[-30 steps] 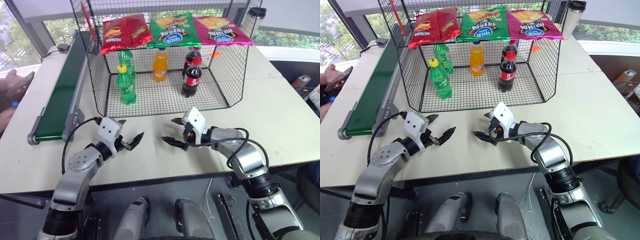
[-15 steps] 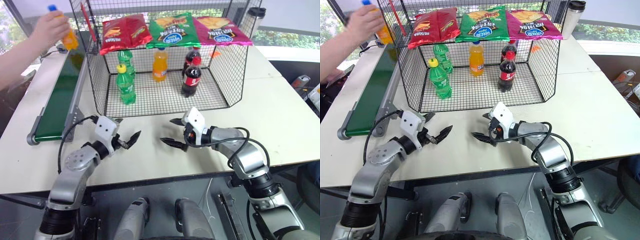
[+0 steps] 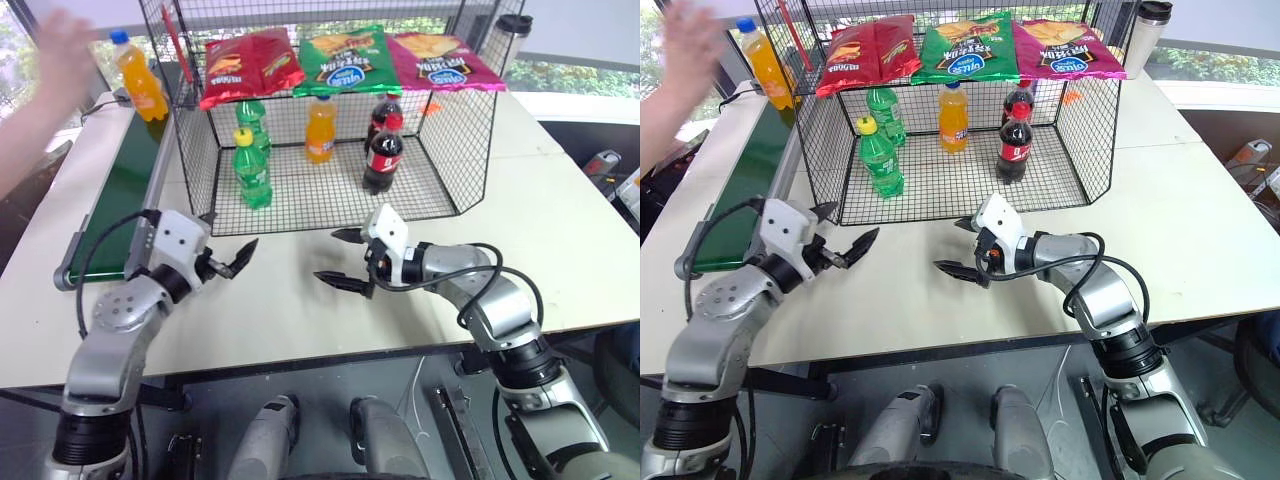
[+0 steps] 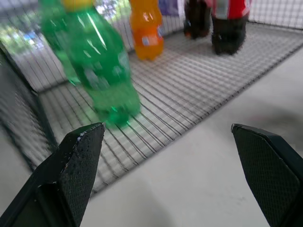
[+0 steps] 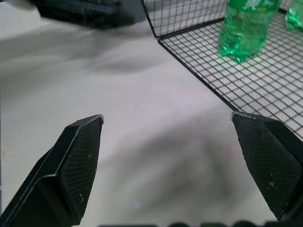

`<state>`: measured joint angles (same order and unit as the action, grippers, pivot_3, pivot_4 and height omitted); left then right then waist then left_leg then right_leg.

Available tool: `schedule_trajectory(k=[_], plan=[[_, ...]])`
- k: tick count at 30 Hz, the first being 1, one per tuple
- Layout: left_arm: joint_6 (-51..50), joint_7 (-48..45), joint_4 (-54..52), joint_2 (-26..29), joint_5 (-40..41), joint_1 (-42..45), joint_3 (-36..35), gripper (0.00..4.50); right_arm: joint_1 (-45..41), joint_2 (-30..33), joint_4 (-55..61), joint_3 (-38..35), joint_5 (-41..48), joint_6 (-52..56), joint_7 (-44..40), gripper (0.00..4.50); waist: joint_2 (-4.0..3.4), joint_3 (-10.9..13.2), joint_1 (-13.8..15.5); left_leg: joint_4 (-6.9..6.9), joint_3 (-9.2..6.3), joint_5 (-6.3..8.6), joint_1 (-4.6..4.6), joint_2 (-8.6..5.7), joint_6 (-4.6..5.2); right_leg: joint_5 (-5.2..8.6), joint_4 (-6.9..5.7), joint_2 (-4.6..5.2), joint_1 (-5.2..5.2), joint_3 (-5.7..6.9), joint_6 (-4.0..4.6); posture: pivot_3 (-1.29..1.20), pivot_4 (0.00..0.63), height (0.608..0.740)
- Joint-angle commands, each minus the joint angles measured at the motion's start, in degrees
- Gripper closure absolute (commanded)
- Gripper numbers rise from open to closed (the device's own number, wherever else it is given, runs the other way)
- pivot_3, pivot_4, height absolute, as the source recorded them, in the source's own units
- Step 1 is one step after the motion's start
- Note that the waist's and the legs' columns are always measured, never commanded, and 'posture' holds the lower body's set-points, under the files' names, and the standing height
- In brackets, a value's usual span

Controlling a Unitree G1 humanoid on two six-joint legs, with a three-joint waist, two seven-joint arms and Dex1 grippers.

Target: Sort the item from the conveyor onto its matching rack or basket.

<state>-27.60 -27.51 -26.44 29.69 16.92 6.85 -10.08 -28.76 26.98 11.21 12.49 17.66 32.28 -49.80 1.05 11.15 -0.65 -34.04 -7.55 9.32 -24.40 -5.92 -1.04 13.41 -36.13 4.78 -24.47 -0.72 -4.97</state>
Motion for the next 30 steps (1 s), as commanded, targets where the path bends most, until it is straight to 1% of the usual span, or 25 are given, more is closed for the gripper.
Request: schedule_trajectory(k=[1, 6, 11, 14, 17, 21, 25, 30], plan=[[-2.5, 0.7, -4.9, 1.6, 2.4, -0.8, -4.7, 0.0, -1.5, 1.6, 5.4, -2.7, 3.9, 0.0, -3.1, 0.03, 0.0, 0.0, 0.0, 0.01, 0.0, 0.0, 0.0, 0.0, 0.0, 0.0, 0.0, 0.0, 0.0, 0.0, 0.0, 0.0, 0.15, 0.739], [-5.4, 2.1, -6.1, 3.1, 4.7, -1.2, -10.7, 0.0, -1.8, 3.6, 9.3, -3.7, 8.3, 1.0, -6.8, 0.03, 0.0, 0.0, 0.0, 0.0, -0.01, 0.03, 0.0, 0.02, -0.05, 0.01, 0.01, 0.0, 0.01, 0.0, 0.0, 0.0, 0.15, 0.739], [-6.5, 2.1, -4.6, 5.7, 6.2, -1.2, -16.0, 0.0, -3.6, 2.7, 10.9, -4.6, 11.8, 1.7, -7.2, 0.03, 0.01, 0.0, 0.0, 0.01, -0.01, 0.04, 0.0, 0.04, -0.06, 0.03, 0.01, -0.01, 0.01, 0.0, -0.02, 0.0, 0.15, 0.739], [-7.0, 2.2, -3.6, 6.2, 7.2, -1.8, -18.5, 0.0, -3.9, 2.5, 11.1, -4.3, 12.6, 1.5, -7.1, 0.03, 0.01, 0.0, 0.0, 0.01, -0.01, 0.04, 0.0, 0.05, -0.06, 0.03, 0.02, 0.0, 0.0, 0.0, -0.01, 0.0, 0.15, 0.739], [-8.9, 2.5, -3.1, 5.6, 9.4, -3.5, -21.1, 0.0, -3.1, 2.1, 9.1, -3.5, 11.9, 0.2, -7.2, 0.03, 0.01, 0.0, 0.0, 0.03, 0.0, 0.05, -0.01, 0.05, -0.06, 0.02, 0.06, 0.02, 0.01, 0.0, 0.01, 0.0, 0.15, 0.739], [-10.6, 4.6, -2.1, 3.5, 12.0, -5.1, -24.5, 0.0, -2.5, 2.1, 8.3, -3.2, 11.7, 0.0, -7.0, 0.03, 0.01, 0.0, 0.1, 0.03, 0.0, 0.05, -0.02, 0.05, -0.06, 0.01, 0.07, 0.02, 0.01, 0.0, 0.02, 0.0, 0.15, 0.739], [-10.6, 6.1, -0.8, 1.8, 12.8, -7.8, -27.7, 0.0, -2.5, 1.8, 7.7, -2.9, 11.5, -0.2, -6.6, 0.03, 0.02, 0.0, 0.0, 0.03, 0.0, 0.05, -0.01, 0.06, -0.06, 0.01, 0.07, 0.02, 0.0, -0.01, 0.02, 0.0, 0.15, 0.739], [-9.3, 7.3, 1.1, 1.4, 13.1, -9.6, -29.9, 0.0, -2.9, 1.5, 7.1, -2.0, 10.7, -0.7, -6.4, 0.03, 0.02, 0.0, 0.0, 0.04, 0.0, 0.05, -0.01, 0.08, -0.06, 0.02, 0.07, 0.02, 0.0, 0.0, 0.03, 0.0, 0.15, 0.739]])
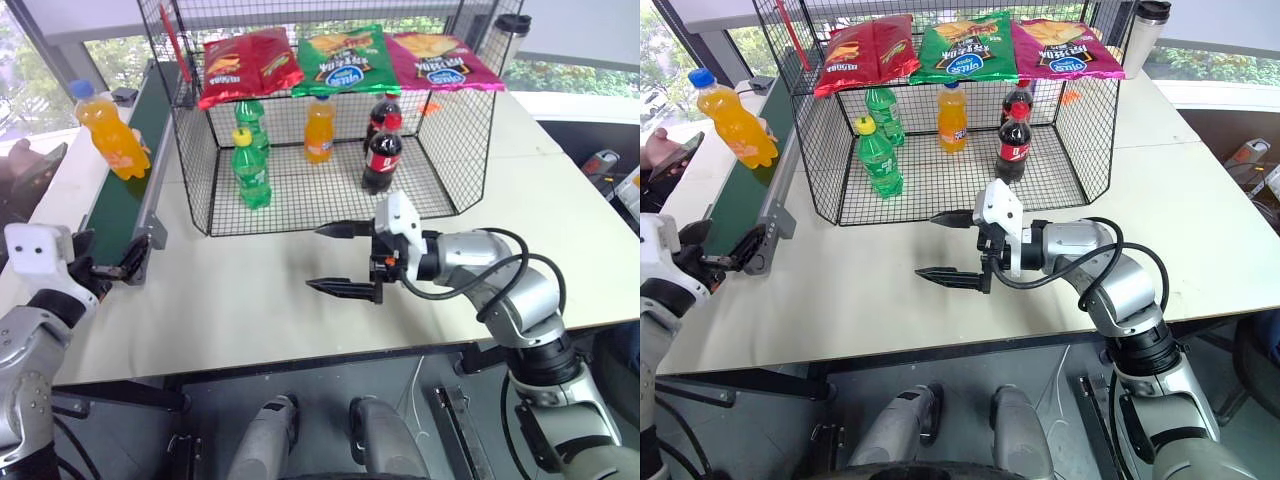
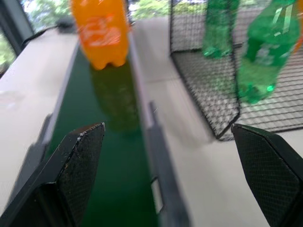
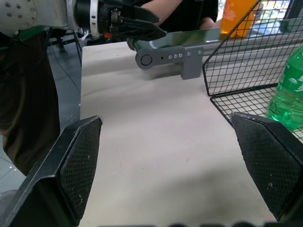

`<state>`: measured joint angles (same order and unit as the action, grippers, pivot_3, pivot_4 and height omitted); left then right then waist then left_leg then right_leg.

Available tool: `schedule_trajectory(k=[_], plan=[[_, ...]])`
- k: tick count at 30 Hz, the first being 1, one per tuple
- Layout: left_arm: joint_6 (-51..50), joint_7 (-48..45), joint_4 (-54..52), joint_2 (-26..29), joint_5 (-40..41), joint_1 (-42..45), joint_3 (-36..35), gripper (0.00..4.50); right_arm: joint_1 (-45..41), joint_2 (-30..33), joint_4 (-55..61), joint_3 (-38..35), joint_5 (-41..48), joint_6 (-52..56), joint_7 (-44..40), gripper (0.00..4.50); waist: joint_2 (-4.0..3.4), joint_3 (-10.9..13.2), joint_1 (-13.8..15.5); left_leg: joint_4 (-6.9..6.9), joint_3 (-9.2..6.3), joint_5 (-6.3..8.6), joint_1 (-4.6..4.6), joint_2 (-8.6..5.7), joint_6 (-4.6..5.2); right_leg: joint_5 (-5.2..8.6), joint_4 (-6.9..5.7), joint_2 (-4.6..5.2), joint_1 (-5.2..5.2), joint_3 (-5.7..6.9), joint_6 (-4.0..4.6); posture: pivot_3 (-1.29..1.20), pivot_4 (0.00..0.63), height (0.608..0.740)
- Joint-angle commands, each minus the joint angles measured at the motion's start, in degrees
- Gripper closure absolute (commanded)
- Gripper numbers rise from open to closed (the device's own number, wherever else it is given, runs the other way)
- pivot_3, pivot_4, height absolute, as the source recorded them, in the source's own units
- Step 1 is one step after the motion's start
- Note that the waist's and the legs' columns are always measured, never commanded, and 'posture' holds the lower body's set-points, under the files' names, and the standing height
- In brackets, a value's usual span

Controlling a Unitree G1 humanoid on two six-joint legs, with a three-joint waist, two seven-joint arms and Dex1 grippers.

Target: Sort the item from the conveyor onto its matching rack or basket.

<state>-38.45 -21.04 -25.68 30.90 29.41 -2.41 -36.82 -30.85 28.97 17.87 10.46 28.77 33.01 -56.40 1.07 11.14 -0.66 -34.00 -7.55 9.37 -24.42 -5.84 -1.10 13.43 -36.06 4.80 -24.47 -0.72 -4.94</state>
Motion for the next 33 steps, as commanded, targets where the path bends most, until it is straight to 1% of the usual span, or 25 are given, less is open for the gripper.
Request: schedule_trajectory(k=[1, 6, 14, 25, 28, 29, 30, 31, 32, 33], plan=[[1.6, 1.2, 1.0, 0.1, 0.9, -0.2, -3.9, 0.0, -0.9, -0.6, 0.2, 0.2, -0.8, -1.5, 0.4, 0.03, 0.0, 0.0, 0.0, 0.0, 0.0, 0.0, 0.0, 0.0, 0.0, 0.0, 0.0, 0.01, 0.0, 0.0, 0.0, 0.0, 0.15, 0.739], [2.8, 1.8, 4.2, 1.1, 0.7, 1.1, -4.9, 0.0, -1.0, -0.9, -1.0, 1.2, -2.5, -2.7, 0.5, 0.03, 0.01, 0.0, 0.0, 0.0, 0.0, 0.0, 0.0, 0.0, -0.01, 0.0, 0.01, 0.01, 0.0, 0.0, 0.0, 0.0, 0.15, 0.739], [5.5, 2.6, 8.1, 2.0, -1.0, 5.0, -1.8, 0.0, -0.7, -1.3, -0.8, 0.9, -2.7, -2.4, 1.2, 0.03, 0.01, 0.0, 0.0, 0.0, 0.01, 0.01, -0.01, 0.0, -0.01, 0.0, 0.01, 0.01, 0.0, 0.0, 0.0, 0.0, 0.15, 0.739], [7.8, 2.2, 9.6, 2.2, -2.7, 5.4, 1.8, 0.0, -0.5, -1.1, -0.3, 0.9, -2.7, -2.2, 2.0, 0.03, 0.01, 0.0, 0.0, 0.04, 0.01, 0.01, -0.01, 0.0, -0.01, 0.0, 0.02, 0.01, -0.02, 0.0, 0.0, 0.0, 0.15, 0.739], [9.6, 0.7, 10.7, 2.5, -3.5, 4.7, 2.6, 0.0, -0.6, -1.1, -0.4, 0.8, -2.7, -2.3, 2.2, 0.03, 0.01, 0.0, 0.0, 0.04, 0.01, 0.01, -0.01, 0.0, -0.01, 0.0, 0.02, 0.01, -0.02, 0.0, 0.0, 0.0, 0.15, 0.739], [10.2, -0.4, 10.8, 2.4, -2.8, 4.5, 2.3, 0.57, -0.6, -1.0, -0.4, 0.8, -2.7, -2.3, 2.2, 0.0, 0.01, 0.0, 0.0, 0.04, 0.01, 0.01, -0.01, 0.0, -0.01, 0.0, 0.02, 0.01, -0.02, 0.0, 0.01, 0.0, 0.15, 0.739], [10.3, -1.0, 10.7, 2.4, -1.9, 4.5, 1.8, 0.9, -0.6, -1.0, -0.4, 0.8, -2.8, -2.3, 2.2, 0.0, 0.01, 0.0, 0.0, 0.04, 0.01, 0.01, -0.01, 0.0, -0.01, 0.0, 0.02, 0.01, -0.03, 0.0, 0.01, 0.0, 0.15, 0.739], [10.0, -1.9, 10.4, 2.3, -0.3, 4.8, 1.1, 1.35, -0.5, -1.0, -0.4, 0.8, -2.8, -2.3, 2.3, 0.0, 0.01, 0.0, 0.1, 0.04, 0.01, 0.01, -0.01, 0.0, -0.01, 0.0, 0.02, 0.02, -0.02, 0.0, 0.01, 0.0, 0.15, 0.739], [9.5, -2.6, 10.1, 2.5, 1.0, 5.1, 0.6, 1.52, -0.5, -1.0, -0.4, 0.7, -2.8, -2.3, 2.3, 0.0, 0.02, 0.0, 0.1, 0.04, 0.01, 0.01, -0.02, 0.0, -0.01, 0.0, 0.02, 0.02, -0.02, 0.0, 0.01, 0.0, 0.15, 0.739], [8.7, -2.6, 10.0, 2.7, 2.0, 5.5, 0.1, 1.52, -0.4, -0.9, -0.3, 0.8, -2.8, -2.3, 2.3, 0.0, 0.02, 0.0, 0.1, 0.04, 0.0, 0.01, -0.03, 0.0, -0.01, 0.0, 0.02, 0.02, -0.02, 0.01, 0.01, 0.0, 0.15, 0.739]])
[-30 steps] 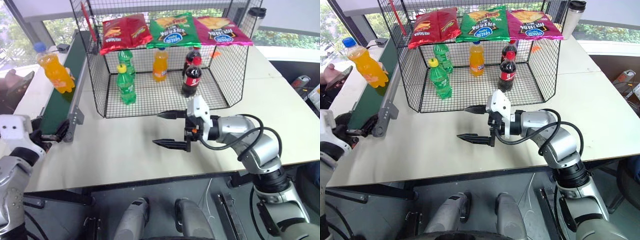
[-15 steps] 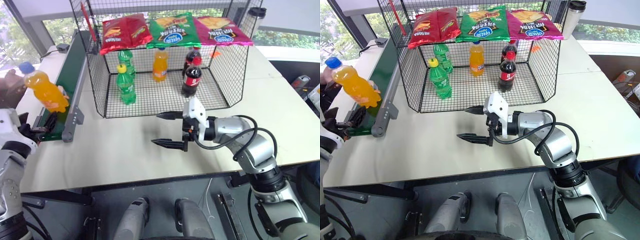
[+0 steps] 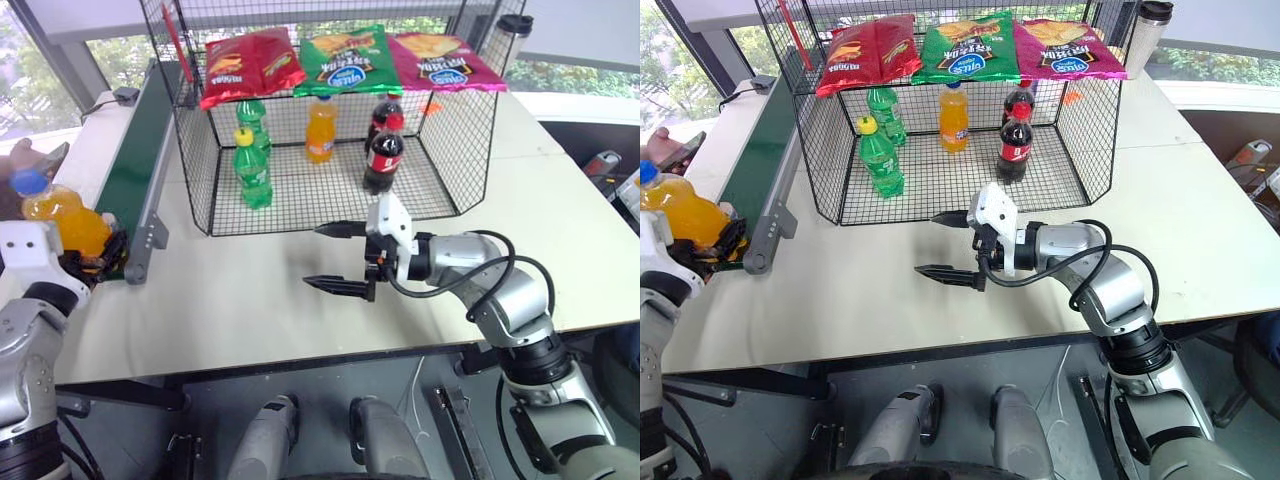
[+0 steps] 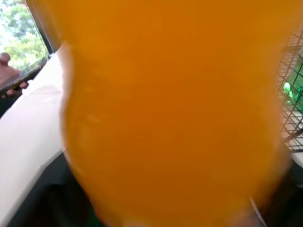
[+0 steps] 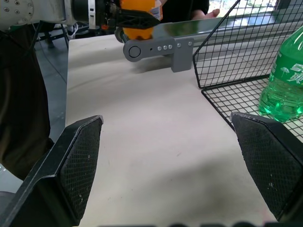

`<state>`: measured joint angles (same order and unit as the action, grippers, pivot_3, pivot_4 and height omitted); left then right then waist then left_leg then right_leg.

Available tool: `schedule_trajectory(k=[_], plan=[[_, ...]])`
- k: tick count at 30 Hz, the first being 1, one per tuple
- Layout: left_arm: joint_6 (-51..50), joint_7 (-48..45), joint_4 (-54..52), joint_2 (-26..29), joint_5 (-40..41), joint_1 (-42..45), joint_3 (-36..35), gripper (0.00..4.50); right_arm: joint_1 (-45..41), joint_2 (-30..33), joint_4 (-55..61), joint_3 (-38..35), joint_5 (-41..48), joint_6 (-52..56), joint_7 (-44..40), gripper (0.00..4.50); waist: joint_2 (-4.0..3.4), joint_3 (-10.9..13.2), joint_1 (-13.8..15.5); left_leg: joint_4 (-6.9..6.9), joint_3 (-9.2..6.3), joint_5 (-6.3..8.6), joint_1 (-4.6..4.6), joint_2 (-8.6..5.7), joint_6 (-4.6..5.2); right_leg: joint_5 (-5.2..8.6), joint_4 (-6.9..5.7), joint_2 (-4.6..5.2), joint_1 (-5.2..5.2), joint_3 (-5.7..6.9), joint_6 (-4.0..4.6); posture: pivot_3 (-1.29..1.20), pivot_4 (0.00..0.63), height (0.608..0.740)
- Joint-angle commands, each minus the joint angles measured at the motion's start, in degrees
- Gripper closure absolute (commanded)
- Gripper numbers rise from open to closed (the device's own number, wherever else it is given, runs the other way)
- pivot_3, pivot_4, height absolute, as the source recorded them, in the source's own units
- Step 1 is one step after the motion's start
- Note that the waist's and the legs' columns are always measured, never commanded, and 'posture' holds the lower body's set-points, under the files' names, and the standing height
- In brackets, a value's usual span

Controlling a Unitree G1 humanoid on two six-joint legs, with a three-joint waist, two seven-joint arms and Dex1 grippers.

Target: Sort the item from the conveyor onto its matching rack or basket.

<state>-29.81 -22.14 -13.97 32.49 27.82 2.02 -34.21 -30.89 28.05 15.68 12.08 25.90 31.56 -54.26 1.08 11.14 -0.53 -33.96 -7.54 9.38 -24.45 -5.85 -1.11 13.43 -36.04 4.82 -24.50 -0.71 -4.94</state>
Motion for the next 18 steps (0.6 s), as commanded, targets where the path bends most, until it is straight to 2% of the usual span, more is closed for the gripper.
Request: schedule_trajectory(k=[1, 5, 8, 11, 14, 18], plan=[[-0.5, -1.6, -1.7, 1.6, 4.4, 1.8, -3.0, 1.52, -0.4, 0.0, 1.9, -0.8, 0.1, -0.8, 0.2, 0.0, 0.01, 0.0, 0.0, 0.0, 0.0, 0.0, -0.01, 0.0, 0.0, 0.0, 0.01, 0.0, 0.0, 0.0, 0.0, 0.0, 0.15, 0.739], [-2.2, -1.0, -1.5, 3.6, 6.4, 4.2, -4.2, 1.52, -0.3, 0.1, 2.1, -0.8, 0.1, -0.7, 0.3, 0.0, 0.02, 0.0, -0.1, 0.0, -0.01, 0.0, -0.01, 0.0, 0.0, 0.0, 0.01, 0.0, -0.01, 0.01, 0.0, 0.0, 0.15, 0.739], [-4.9, -2.7, -2.8, 5.7, 10.2, 8.4, -2.5, 1.52, -0.8, 0.0, 2.0, -1.0, 0.3, -0.5, 0.3, 0.0, 0.06, 0.0, 0.0, 0.0, -0.04, 0.0, -0.05, 0.0, 0.0, 0.0, 0.01, -0.02, -0.04, 0.04, 0.0, 0.0, 0.15, 0.739], [-6.5, -5.6, -5.1, 6.2, 11.1, 10.9, 4.6, 1.52, -1.8, -0.8, 1.7, -1.4, 0.9, 0.4, 1.3, 0.0, 0.05, 0.0, 0.0, 0.0, -0.02, 0.0, -0.06, -0.02, 0.0, -0.01, 0.02, -0.01, -0.03, 0.04, -0.01, 0.0, 0.15, 0.739], [-7.1, -6.4, -6.2, 5.4, 10.9, 12.1, 8.7, 1.52, -2.3, -1.2, 1.6, -1.5, 1.1, 0.8, 1.7, 0.0, 0.05, 0.0, -0.1, 0.0, 0.0, 0.0, -0.05, -0.08, 0.01, -0.01, 0.02, 0.05, -0.02, 0.02, -0.02, 0.0, 0.15, 0.739], [-4.1, -12.2, -8.4, 1.5, 6.7, 13.6, 25.4, 1.52, -3.4, -2.1, 0.8, -1.7, 1.3, 1.5, 2.7, 0.0, 0.05, 0.0, -0.1, 0.02, 0.01, -0.01, -0.05, -0.07, 0.02, -0.01, 0.02, 0.04, -0.04, 0.01, -0.02, 0.0, 0.15, 0.739]])
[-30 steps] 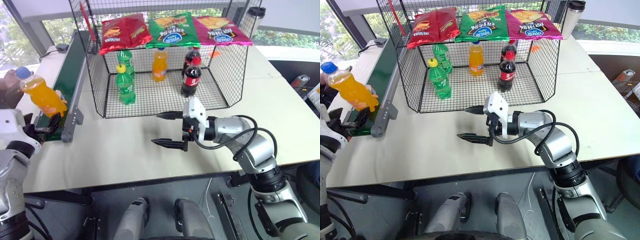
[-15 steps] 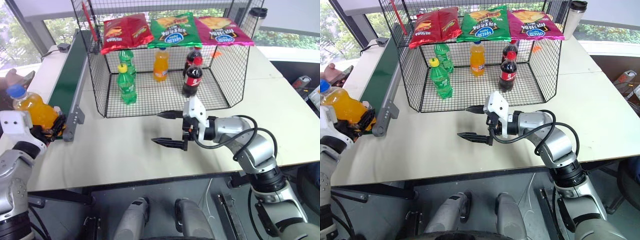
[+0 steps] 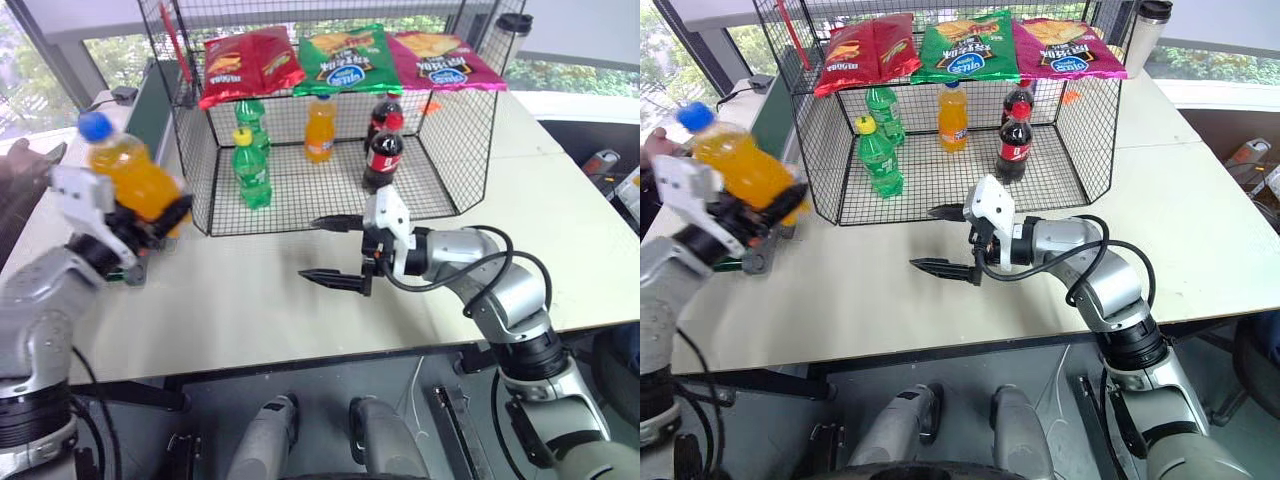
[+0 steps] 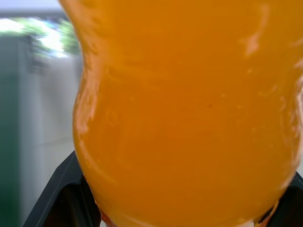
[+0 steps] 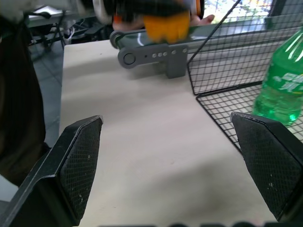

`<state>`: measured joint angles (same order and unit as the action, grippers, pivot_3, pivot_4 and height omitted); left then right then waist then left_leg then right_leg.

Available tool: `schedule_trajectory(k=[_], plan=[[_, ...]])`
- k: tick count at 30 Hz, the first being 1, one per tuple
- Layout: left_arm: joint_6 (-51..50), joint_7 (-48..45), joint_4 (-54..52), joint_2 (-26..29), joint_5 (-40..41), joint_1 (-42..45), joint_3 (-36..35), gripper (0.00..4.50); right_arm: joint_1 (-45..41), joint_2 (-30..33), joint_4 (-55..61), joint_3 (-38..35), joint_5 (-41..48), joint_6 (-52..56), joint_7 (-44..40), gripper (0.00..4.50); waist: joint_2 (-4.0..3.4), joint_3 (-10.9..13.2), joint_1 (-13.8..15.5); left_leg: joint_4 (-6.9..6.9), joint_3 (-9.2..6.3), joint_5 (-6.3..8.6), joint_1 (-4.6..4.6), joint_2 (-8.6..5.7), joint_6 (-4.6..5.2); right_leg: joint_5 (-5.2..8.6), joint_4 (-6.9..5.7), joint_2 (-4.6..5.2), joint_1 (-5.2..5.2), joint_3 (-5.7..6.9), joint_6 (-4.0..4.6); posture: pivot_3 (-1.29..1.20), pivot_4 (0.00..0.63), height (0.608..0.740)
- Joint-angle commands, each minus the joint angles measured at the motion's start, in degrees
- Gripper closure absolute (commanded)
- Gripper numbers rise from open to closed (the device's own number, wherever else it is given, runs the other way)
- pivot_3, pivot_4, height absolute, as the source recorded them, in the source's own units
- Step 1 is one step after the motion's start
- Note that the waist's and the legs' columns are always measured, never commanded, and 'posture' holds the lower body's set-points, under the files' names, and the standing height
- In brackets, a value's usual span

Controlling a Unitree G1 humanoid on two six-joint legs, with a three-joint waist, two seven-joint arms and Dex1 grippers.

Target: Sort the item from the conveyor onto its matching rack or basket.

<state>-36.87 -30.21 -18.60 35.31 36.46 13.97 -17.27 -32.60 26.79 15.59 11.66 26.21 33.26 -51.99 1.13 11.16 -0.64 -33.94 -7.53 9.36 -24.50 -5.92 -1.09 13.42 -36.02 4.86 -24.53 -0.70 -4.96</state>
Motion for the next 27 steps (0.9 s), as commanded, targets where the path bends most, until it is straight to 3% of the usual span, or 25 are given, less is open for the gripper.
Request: schedule_trajectory(k=[1, 9, 27], plan=[[3.5, -5.0, -3.6, -1.7, -2.6, 1.8, 10.0, 1.52, -1.7, -0.8, 0.7, -1.3, 0.8, -0.4, 0.3, 0.0, 0.0, 0.0, 0.0, 0.0, 0.0, 0.0, 0.0, 0.0, 0.0, 0.0, 0.0, 0.0, 0.0, 0.0, 0.0, 0.0, 0.15, 0.739], [11.8, -13.1, 2.8, -4.6, -10.4, 6.9, 22.1, 1.52, -1.9, -0.5, 0.1, -1.2, -0.5, -0.4, 0.4, 0.0, -0.01, 0.0, -0.1, 0.01, 0.02, -0.01, 0.01, 0.12, 0.01, -0.01, -0.05, -0.11, -0.04, -0.02, 0.04, 0.0, 0.15, 0.739], [14.4, -17.6, 4.9, -8.7, -14.4, 8.2, 25.6, 1.52, -4.7, -2.5, -1.9, -1.1, -2.4, -0.2, 3.8, 0.0, -0.01, 0.0, 0.0, 0.0, 0.06, -0.07, 0.0, 0.1, 0.15, -0.03, -0.02, -0.1, -0.04, -0.03, -0.02, 0.0, 0.15, 0.739]])
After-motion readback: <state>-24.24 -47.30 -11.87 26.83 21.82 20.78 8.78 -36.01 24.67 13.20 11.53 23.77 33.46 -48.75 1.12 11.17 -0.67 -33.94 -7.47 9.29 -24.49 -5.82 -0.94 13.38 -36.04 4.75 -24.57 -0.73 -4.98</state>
